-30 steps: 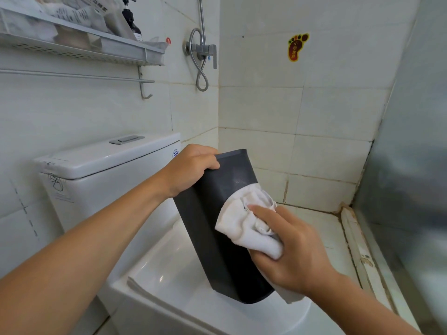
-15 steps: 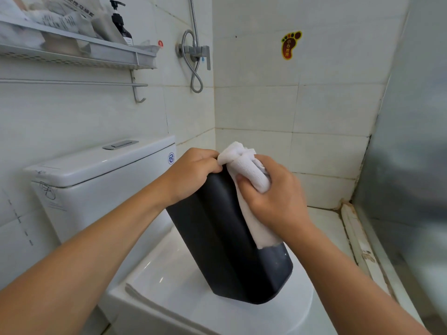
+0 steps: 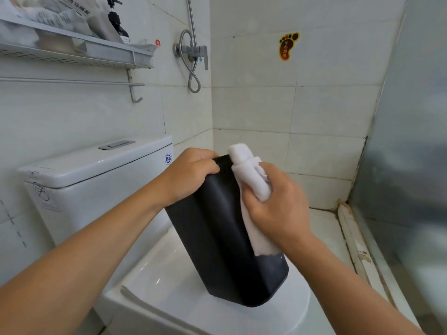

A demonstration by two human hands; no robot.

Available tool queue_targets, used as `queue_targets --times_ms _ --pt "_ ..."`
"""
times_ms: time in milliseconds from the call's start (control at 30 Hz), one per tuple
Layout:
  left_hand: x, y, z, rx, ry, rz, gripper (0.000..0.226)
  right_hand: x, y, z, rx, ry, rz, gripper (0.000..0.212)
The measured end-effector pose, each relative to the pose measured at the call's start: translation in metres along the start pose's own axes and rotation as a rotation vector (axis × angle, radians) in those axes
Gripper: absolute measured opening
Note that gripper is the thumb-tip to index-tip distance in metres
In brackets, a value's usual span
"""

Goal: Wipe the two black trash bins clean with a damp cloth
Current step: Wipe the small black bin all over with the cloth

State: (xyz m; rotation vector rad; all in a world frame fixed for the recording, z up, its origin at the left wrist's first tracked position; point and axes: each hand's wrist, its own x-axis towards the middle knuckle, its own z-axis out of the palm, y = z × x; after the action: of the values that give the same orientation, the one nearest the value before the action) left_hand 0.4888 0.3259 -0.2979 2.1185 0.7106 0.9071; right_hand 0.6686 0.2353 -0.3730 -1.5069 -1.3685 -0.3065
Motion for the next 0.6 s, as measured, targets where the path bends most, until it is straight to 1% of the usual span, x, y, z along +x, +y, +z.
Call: queue_targets --times_ms 67,100,133,167,200,233,267,300,333,367,400,467,500,533,567,600 --pt "0.002 -0.001 -0.001 -0.001 0.018 0.002 0.031 -0.016 -0.011 -0.001 -0.01 -0.051 -0.196 0.048" --pt "0.002 -0.002 -0.001 -0.009 0.036 -0.004 0.027 -0.023 -0.012 -0.002 0.007 -0.106 -0.284 0.049" --pt "0.0 -0.001 -0.001 -0.012 0.042 -0.011 0.032 -0.025 -0.009 -0.002 0.016 -0.145 -0.332 0.048" --pt "-0.002 -0.002 -0.001 -0.006 0.054 -0.007 0.034 -0.02 -0.005 -0.004 0.021 -0.148 -0.311 0.045" --pt "-0.004 0.0 -0.001 0.001 0.049 -0.01 0.031 -0.011 0.002 -0.004 0.032 -0.121 -0.221 0.039" --pt "-0.006 0.0 -0.002 0.001 0.04 -0.005 0.03 0.0 0.008 -0.005 0.038 -0.092 -0.086 0.03" --pt "-0.008 0.002 -0.002 -0.012 0.023 -0.006 0.033 0.008 0.016 -0.005 0.047 -0.082 0.037 0.018" --pt "-0.008 0.001 -0.003 -0.009 0.017 -0.007 0.035 0.01 0.02 -0.004 0.06 -0.067 0.109 0.014" --pt "-0.008 0.003 -0.003 0.0 0.012 -0.019 0.036 0.008 0.02 -0.004 0.081 -0.046 0.123 0.015" --pt "-0.007 0.001 -0.003 0.014 0.009 -0.017 0.037 0.002 0.014 -0.005 0.081 -0.024 0.076 0.014" --pt "-0.006 0.002 -0.002 0.014 0.009 -0.014 0.036 -0.007 0.008 -0.006 0.061 -0.014 -0.028 0.019" --pt "-0.005 0.002 -0.001 0.015 0.039 -0.005 0.03 -0.025 -0.004 -0.007 0.033 -0.086 -0.267 0.045" --pt "-0.004 0.002 -0.001 0.012 0.052 0.002 0.029 -0.029 -0.004 -0.006 0.025 -0.132 -0.328 0.049" --pt "-0.005 0.002 0.0 0.003 0.052 0.012 0.029 -0.025 -0.002 -0.005 0.024 -0.149 -0.319 0.048" --pt "-0.005 0.003 0.0 0.008 0.047 0.017 0.029 -0.015 0.0 -0.005 0.027 -0.13 -0.236 0.044" --pt "-0.006 0.002 0.0 0.014 0.039 0.019 0.031 -0.005 0.003 -0.005 0.032 -0.097 -0.109 0.036"
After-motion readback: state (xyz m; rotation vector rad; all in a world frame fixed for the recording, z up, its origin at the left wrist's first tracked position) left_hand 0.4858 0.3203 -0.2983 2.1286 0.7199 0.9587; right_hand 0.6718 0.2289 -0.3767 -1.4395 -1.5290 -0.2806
